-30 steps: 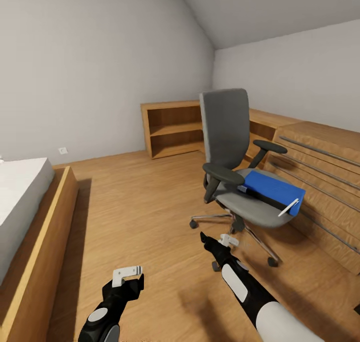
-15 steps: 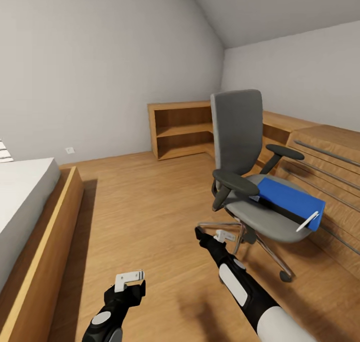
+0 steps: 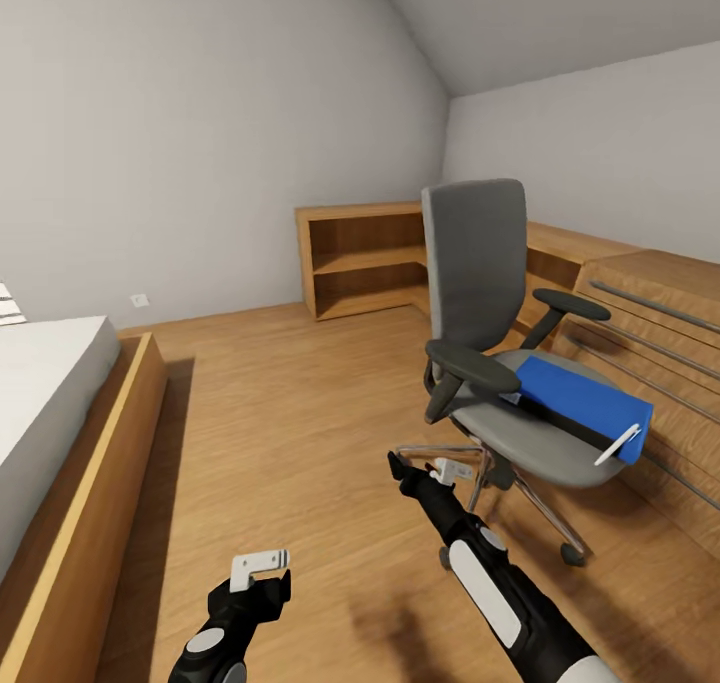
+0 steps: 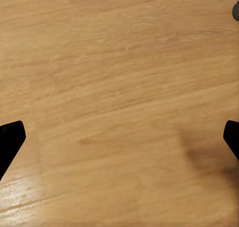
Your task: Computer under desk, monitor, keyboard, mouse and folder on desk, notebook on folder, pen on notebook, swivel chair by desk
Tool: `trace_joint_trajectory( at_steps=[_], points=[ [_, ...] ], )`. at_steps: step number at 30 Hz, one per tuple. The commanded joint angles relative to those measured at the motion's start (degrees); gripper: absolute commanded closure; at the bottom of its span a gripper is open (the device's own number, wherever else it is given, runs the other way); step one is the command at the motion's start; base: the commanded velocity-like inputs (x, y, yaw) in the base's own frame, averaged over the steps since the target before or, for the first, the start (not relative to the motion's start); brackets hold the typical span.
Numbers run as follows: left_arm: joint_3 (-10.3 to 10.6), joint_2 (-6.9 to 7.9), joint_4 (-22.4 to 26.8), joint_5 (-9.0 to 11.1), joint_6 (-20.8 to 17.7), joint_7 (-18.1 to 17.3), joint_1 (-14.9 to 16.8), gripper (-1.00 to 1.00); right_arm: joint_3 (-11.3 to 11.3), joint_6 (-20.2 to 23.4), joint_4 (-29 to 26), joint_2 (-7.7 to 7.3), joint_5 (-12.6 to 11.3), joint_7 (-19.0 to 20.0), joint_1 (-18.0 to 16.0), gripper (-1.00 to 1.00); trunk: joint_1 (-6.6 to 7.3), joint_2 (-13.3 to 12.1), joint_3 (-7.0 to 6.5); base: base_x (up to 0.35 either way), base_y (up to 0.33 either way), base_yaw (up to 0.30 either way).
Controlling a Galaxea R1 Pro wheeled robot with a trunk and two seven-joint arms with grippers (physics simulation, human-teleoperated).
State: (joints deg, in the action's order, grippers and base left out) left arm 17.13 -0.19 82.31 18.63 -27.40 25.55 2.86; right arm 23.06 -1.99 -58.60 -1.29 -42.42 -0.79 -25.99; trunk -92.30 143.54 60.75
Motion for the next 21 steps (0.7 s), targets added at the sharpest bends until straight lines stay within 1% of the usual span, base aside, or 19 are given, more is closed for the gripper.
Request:
trace_joint_trajectory(
  at_steps=[1, 6, 12, 17, 21],
  points=[
    [0.1, 0.01, 0.1, 0.6, -0.1, 0.6, 0.0, -1.00, 0.2, -0.1, -0.2, -0.15, -0.6, -0.1, 0.1, -1.00, 0.00, 0.0, 0.05, 0.168, 0.000, 0.000],
    [0.8, 0.02, 0.1, 0.6, 0.0, 0.6, 0.0, -1.00, 0.2, -0.1, -1.4, -0.34, -0.6, 0.1, 0.9, -1.00, 0.00, 0.0, 0.05, 0.242, 0.000, 0.000],
    [1.4, 0.01, 0.1, 0.6, 0.0, 0.6, 0.0, -1.00, 0.2, -0.2, -3.2, -0.38, -0.6, 0.1, 2.2, -1.00, 0.00, 0.0, 0.05, 0.100, 0.000, 0.000],
    [4.1, 0.08, 0.1, 0.5, 0.0, 0.6, 0.0, -1.00, 0.2, -0.2, -3.9, -0.38, -0.6, 0.0, 2.6, -1.00, 0.00, 0.0, 0.05, 0.228, 0.000, 0.000],
    [4.7, 0.09, 0.1, 0.5, 0.0, 0.6, 0.0, -1.00, 0.2, -0.2, -4.0, -0.35, -0.5, -0.1, 2.7, -1.00, 0.00, 0.0, 0.05, 0.109, 0.000, 0.000]
  ],
)
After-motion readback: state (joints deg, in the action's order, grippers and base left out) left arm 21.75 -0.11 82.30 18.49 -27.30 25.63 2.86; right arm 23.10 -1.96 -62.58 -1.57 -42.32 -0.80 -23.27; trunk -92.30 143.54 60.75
